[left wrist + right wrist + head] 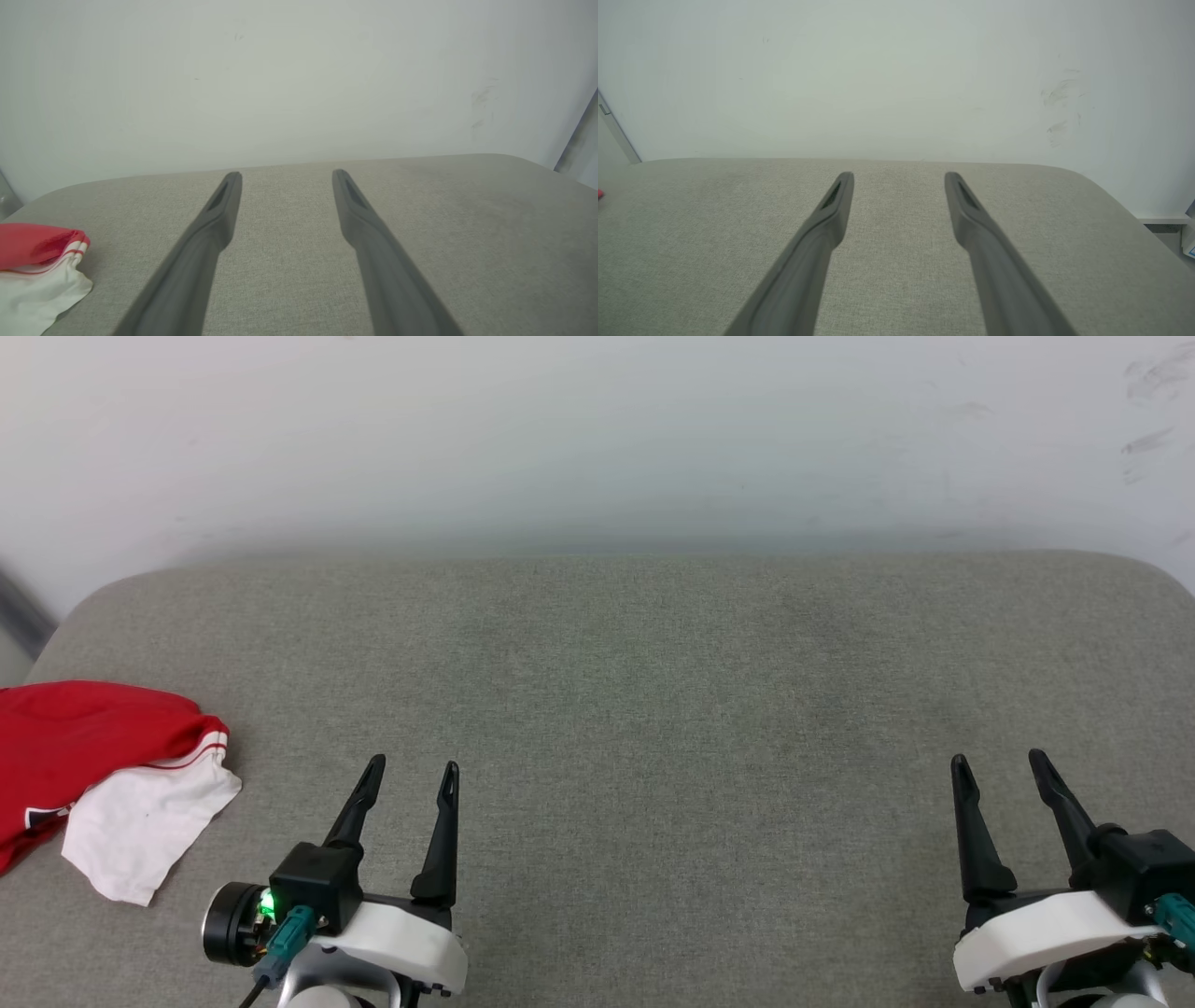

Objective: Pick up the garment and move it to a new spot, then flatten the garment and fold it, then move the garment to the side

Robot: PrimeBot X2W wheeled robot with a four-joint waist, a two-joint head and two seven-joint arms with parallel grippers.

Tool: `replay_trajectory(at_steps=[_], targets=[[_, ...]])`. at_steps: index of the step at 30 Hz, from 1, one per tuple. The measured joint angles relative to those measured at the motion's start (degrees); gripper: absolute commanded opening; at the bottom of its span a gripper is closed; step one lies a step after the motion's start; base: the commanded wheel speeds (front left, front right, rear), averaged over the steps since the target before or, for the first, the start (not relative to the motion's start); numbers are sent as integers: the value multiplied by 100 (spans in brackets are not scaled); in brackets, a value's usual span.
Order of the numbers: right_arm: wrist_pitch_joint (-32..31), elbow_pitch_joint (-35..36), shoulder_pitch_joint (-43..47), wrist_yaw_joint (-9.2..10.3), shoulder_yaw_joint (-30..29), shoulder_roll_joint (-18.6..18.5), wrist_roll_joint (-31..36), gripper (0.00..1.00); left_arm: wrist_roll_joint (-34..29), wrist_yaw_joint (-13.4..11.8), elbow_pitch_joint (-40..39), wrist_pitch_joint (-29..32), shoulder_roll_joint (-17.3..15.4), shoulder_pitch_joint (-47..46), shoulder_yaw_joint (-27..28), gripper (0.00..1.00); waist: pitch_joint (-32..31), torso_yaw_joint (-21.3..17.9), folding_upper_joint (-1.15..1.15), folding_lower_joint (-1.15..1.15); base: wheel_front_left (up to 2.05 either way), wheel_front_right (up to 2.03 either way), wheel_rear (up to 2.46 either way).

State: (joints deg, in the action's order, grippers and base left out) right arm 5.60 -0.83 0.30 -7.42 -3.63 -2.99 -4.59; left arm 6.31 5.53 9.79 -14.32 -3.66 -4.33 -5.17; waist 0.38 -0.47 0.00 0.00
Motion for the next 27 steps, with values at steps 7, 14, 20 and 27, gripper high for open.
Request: replay_trajectory(at_steps=[7, 14, 20, 27], targets=[[84, -8, 24, -8, -9, 0, 167, 100, -166, -23, 107, -58, 22, -2, 22, 100, -5, 23, 0, 0, 0, 0, 0], [116, -42, 24, -8, -7, 0, 160, 100, -135, -49, 196, -75, 41, -7, 71, 100, -8, 46, 0, 0, 0, 0, 0], [138, -59, 24, -8, -18, 0, 155, 100, -109, -49, 252, -75, 48, -45, 104, 100, -7, 74, 0, 0, 0, 0, 0], [149, 23, 38, -8, 10, 1, 263, 100, -101, -108, 335, -75, 57, -97, 180, 100, 11, 296, 0, 0, 0, 0, 0]])
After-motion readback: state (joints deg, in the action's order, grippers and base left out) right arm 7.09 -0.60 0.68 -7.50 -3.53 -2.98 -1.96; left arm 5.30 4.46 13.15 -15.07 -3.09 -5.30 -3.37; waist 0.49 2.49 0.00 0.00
